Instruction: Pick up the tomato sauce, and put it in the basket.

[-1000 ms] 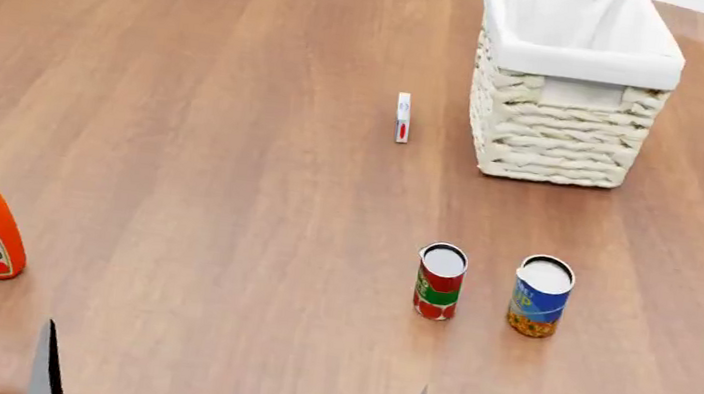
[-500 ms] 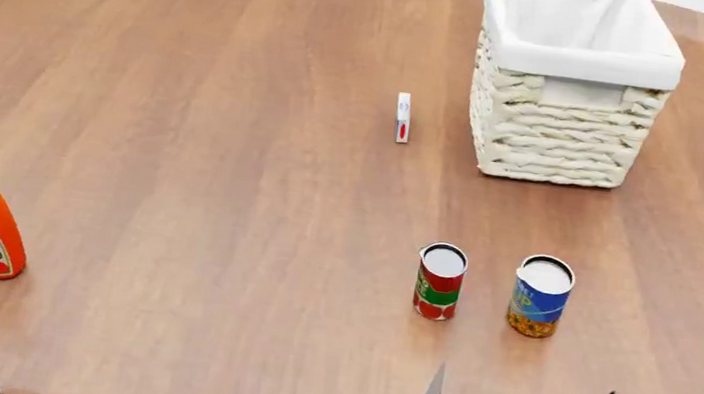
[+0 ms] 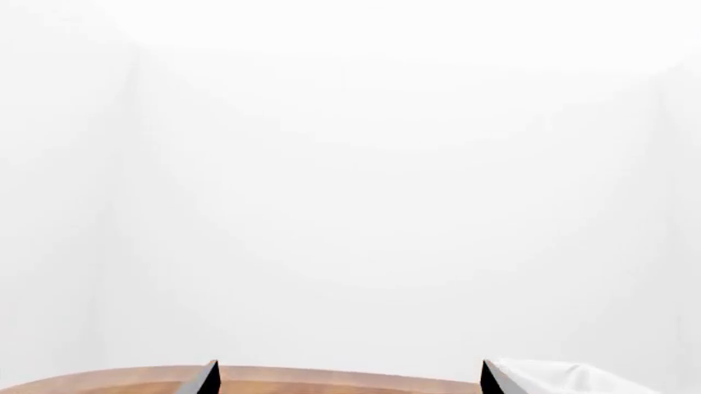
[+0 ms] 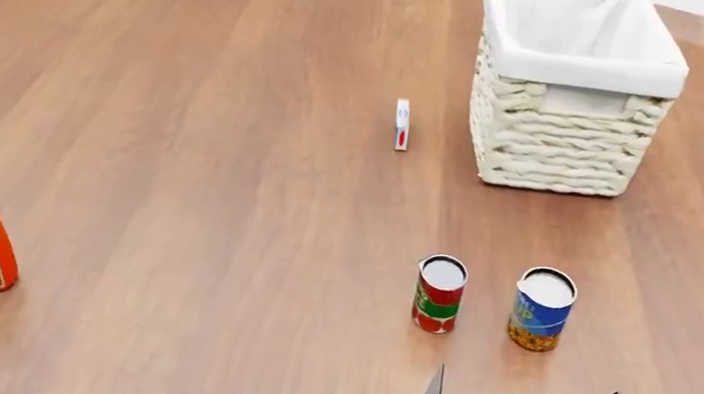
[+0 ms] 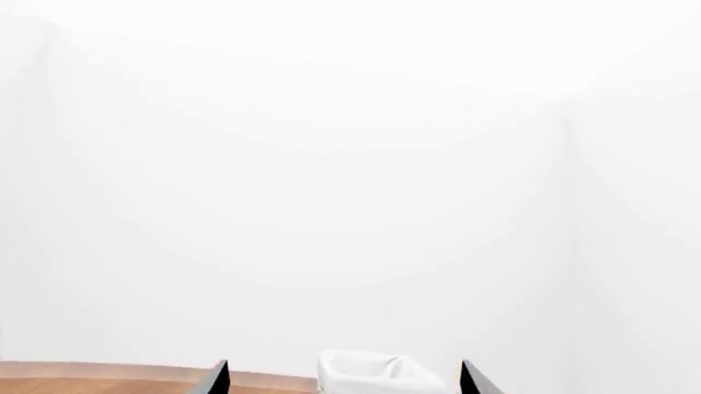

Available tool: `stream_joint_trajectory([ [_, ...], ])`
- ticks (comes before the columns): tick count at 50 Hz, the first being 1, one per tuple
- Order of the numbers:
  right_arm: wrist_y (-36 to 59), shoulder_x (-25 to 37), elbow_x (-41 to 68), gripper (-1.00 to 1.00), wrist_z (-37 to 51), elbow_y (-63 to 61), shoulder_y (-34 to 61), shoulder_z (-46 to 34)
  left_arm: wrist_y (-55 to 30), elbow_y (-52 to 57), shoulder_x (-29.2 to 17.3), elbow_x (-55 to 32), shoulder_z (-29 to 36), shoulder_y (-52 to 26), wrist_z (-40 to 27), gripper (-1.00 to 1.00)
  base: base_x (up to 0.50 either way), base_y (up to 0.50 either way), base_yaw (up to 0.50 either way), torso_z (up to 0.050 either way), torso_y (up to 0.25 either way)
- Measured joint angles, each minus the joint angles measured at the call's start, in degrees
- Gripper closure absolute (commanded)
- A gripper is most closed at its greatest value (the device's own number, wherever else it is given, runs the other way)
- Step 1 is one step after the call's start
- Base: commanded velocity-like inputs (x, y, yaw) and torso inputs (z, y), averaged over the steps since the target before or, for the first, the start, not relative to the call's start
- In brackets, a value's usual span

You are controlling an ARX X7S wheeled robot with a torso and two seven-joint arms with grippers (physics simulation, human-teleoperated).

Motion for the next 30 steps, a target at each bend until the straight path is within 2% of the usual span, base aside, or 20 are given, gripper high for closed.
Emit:
stream_joint_trajectory([
  [30,1.06,1.20,0.63,-1.00,1.09,-0.50,0.34,-1.28,0.37,-1.02,-1.21,-0.83,0.41,-0.06,-1.74,-1.00,0.32,0.00,0.00,0.000,0.000],
])
